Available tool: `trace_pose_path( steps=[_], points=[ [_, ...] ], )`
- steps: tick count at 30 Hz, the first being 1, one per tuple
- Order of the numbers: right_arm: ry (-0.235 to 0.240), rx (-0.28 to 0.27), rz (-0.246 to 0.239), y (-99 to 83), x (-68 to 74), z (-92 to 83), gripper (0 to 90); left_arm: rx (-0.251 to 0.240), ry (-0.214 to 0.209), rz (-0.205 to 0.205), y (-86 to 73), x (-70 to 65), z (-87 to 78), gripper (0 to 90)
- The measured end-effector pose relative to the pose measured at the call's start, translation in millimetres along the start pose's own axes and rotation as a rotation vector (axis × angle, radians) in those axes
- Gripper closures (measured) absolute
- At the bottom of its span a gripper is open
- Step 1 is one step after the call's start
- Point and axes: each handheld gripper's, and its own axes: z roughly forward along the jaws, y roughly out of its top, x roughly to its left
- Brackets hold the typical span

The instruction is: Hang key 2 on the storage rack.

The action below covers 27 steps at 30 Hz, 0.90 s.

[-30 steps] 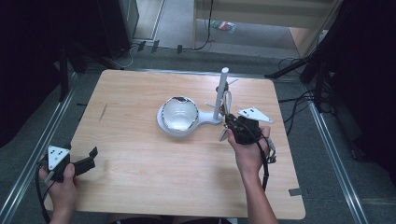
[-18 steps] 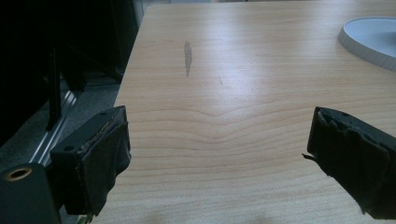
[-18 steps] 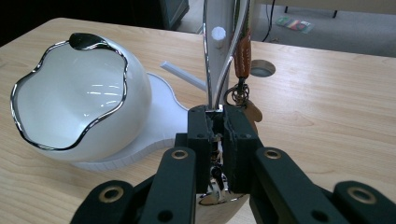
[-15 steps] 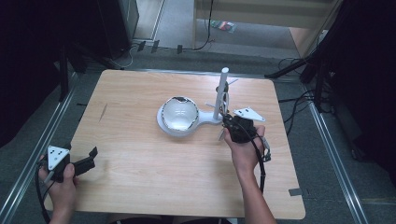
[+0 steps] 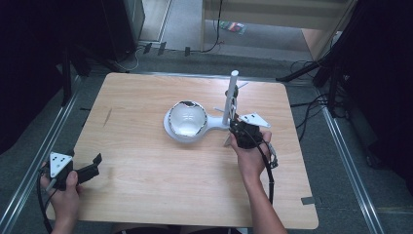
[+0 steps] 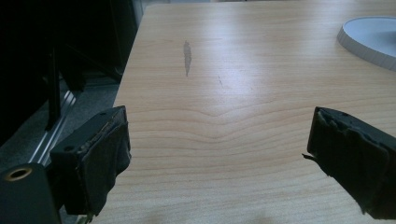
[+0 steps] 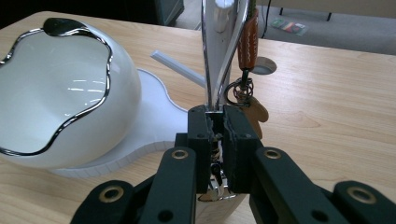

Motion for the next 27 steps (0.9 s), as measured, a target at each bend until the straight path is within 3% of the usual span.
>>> trace_pose_path(
  steps=[27],
  points=[
    [-0.02,0.003,-0.057,-18.5,-3.0,35.0,83.2,0.0,0.001,0.004,0.0,-0.4,0.1,6.2]
  ],
)
